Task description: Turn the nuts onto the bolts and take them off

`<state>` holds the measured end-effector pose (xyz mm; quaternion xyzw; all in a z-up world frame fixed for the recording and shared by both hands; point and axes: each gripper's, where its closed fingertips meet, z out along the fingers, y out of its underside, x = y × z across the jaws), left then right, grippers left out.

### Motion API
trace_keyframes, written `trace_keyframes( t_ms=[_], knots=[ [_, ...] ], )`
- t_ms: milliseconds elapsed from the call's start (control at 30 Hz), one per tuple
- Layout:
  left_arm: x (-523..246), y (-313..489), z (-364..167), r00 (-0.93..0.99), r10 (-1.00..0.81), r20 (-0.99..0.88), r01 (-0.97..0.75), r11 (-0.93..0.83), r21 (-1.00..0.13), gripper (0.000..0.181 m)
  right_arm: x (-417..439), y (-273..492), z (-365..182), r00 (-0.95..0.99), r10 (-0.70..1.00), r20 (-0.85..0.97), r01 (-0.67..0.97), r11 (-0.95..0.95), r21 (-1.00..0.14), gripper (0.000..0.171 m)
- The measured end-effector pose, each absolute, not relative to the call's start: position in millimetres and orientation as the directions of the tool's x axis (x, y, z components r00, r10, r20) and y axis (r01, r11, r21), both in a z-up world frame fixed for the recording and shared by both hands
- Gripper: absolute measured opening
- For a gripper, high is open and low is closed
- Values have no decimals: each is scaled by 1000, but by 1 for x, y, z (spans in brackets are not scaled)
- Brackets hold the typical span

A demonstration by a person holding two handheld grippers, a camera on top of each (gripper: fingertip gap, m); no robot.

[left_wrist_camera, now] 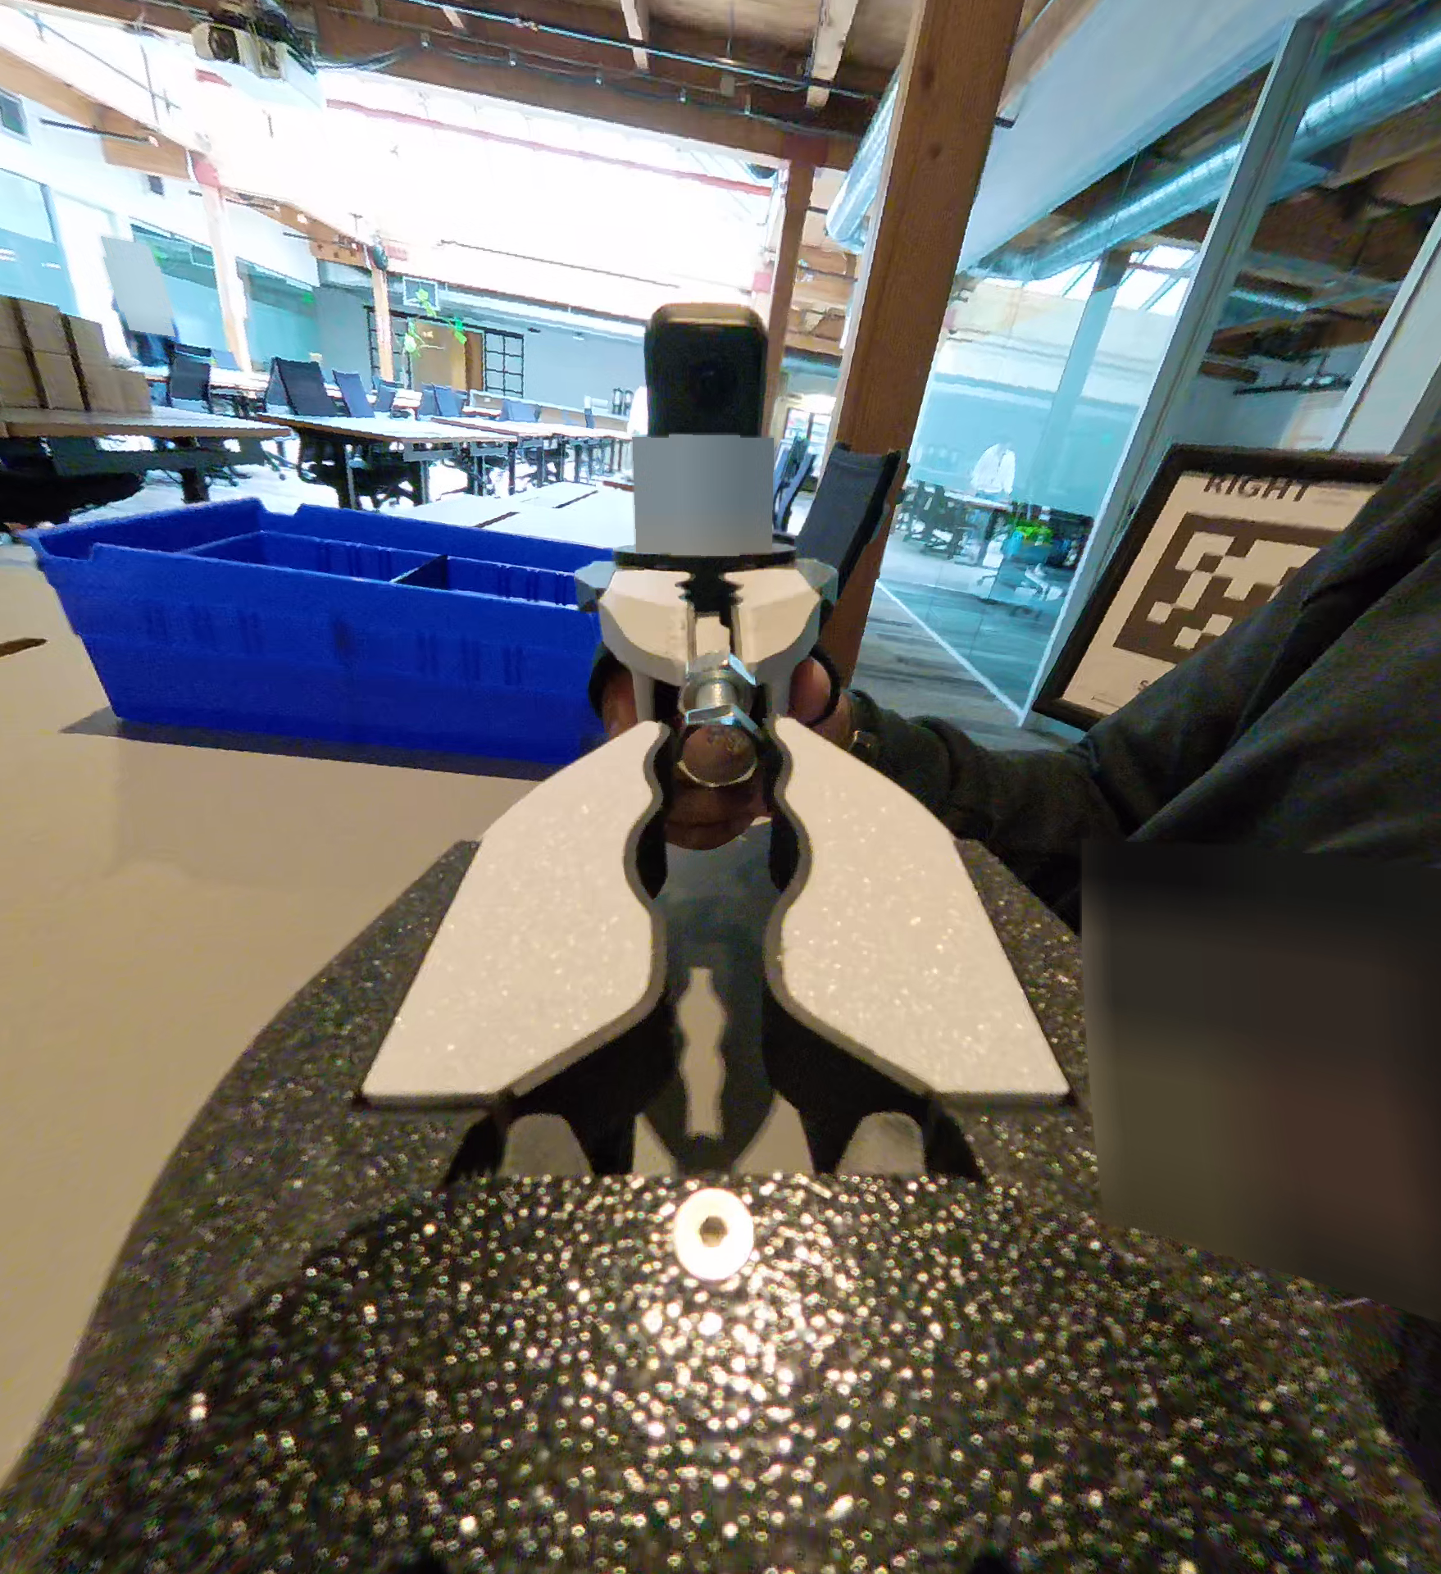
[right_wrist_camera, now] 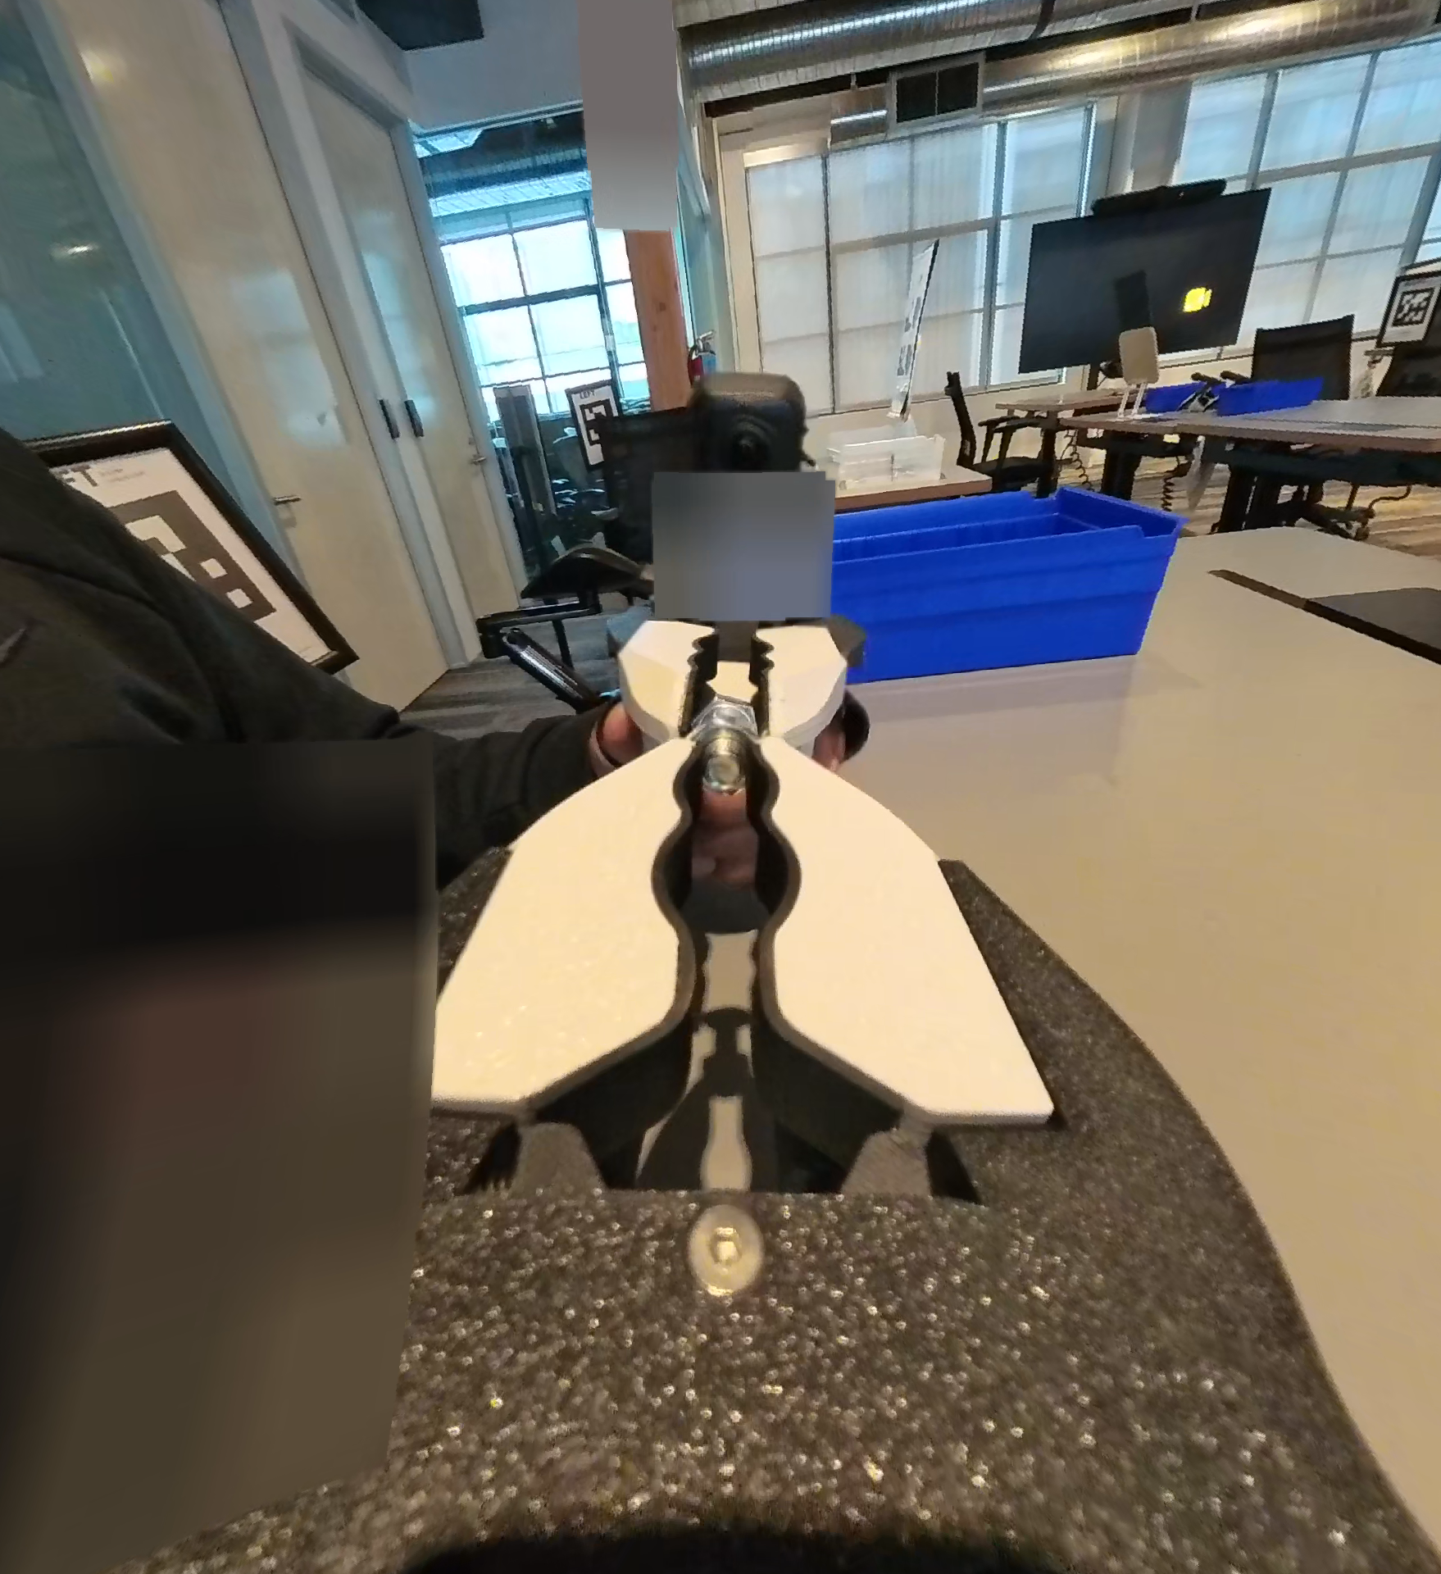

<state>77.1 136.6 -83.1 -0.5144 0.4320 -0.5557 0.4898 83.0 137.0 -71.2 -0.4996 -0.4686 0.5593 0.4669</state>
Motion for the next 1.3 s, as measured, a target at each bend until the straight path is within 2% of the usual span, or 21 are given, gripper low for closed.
trace_keyframes(
  t_ms=[133,233,367,467,567,667,767,867,1000,1100,1167,1267,1300],
  knots=[
    [76,136,-83,101,-995,-19,36,22,-999,18,81,135,-76,-113,975,-193,-42,-199,-979,10],
    [76,139,-84,179,-973,-143,-23,142,-990,18,85,139,-72,-133,959,-250,-76,-262,-962,30],
    [76,136,-80,225,-939,-259,-48,254,-966,18,83,140,-78,-159,931,-327,-49,-339,-940,40],
    [78,134,-82,230,-920,-318,-80,308,-948,18,79,136,-82,-199,905,-376,-21,-387,-922,40],
    [80,131,-83,220,-911,-350,-97,336,-937,18,76,132,-87,-222,886,-408,12,-416,-909,31],
    [81,132,-86,211,-915,-343,-111,326,-939,18,80,131,-84,-241,888,-391,6,-402,-916,17],
    [81,131,-86,182,-944,-275,-81,265,-961,18,81,130,-85,-219,914,-342,10,-348,-937,17],
    [81,131,-89,113,-986,-124,-39,121,-992,18,81,129,-88,-174,951,-257,24,-257,-966,17],
    [79,130,-92,4,-996,90,7,-90,-996,18,78,131,-92,-84,996,-41,57,-36,-998,17],
    [78,130,-91,-42,-984,170,34,-172,-985,18,75,130,-92,-15,989,150,78,151,-985,17],
    [76,131,-89,-24,-990,140,40,-141,-989,18,75,132,-92,-9,994,113,73,114,-991,18],
    [73,127,-78,6,-1000,28,82,-27,-996,18,75,135,-93,-32,999,-38,66,-36,-997,47],
    [72,129,-78,31,-1000,4,73,-1,-997,18,75,132,-92,-66,994,-88,58,-84,-995,47]
  ],
)
